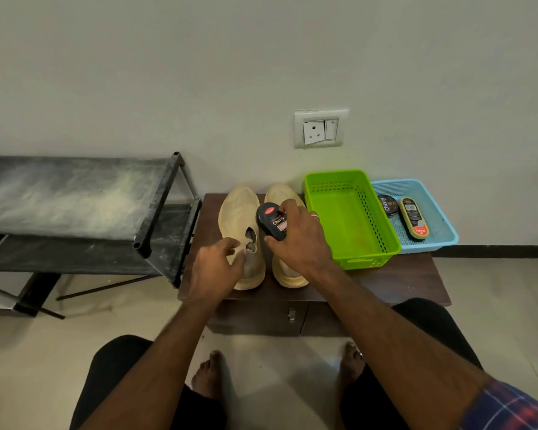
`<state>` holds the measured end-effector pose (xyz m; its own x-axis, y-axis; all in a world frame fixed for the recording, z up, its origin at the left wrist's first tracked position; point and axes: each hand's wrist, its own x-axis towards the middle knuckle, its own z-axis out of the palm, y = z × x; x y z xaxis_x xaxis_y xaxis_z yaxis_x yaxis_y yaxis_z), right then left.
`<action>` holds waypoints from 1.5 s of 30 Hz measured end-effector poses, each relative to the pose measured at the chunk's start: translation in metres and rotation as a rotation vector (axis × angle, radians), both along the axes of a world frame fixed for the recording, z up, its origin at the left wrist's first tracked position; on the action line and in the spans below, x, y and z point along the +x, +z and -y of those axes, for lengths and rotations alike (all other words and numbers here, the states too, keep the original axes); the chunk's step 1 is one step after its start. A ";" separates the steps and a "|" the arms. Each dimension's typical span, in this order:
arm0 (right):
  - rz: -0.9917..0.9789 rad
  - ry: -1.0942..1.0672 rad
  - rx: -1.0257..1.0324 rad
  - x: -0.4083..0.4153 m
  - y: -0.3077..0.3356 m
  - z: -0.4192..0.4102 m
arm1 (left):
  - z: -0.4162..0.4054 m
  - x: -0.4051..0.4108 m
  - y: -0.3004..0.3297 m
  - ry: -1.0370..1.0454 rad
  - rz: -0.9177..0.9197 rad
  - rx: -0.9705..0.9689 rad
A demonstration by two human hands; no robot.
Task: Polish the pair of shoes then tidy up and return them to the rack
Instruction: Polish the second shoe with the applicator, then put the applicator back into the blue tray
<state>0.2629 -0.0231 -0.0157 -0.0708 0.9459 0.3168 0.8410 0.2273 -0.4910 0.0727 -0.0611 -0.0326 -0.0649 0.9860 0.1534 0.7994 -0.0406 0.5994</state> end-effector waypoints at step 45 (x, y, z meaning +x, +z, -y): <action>0.053 -0.484 -0.531 0.247 -0.045 -0.055 | -0.074 0.172 0.013 -0.408 -0.133 0.123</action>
<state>0.5103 0.0324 -0.0611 0.3925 0.9006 -0.1867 0.8127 -0.4346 -0.3881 0.2445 0.0125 -0.0195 0.3535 0.9009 0.2519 0.7730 -0.4330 0.4636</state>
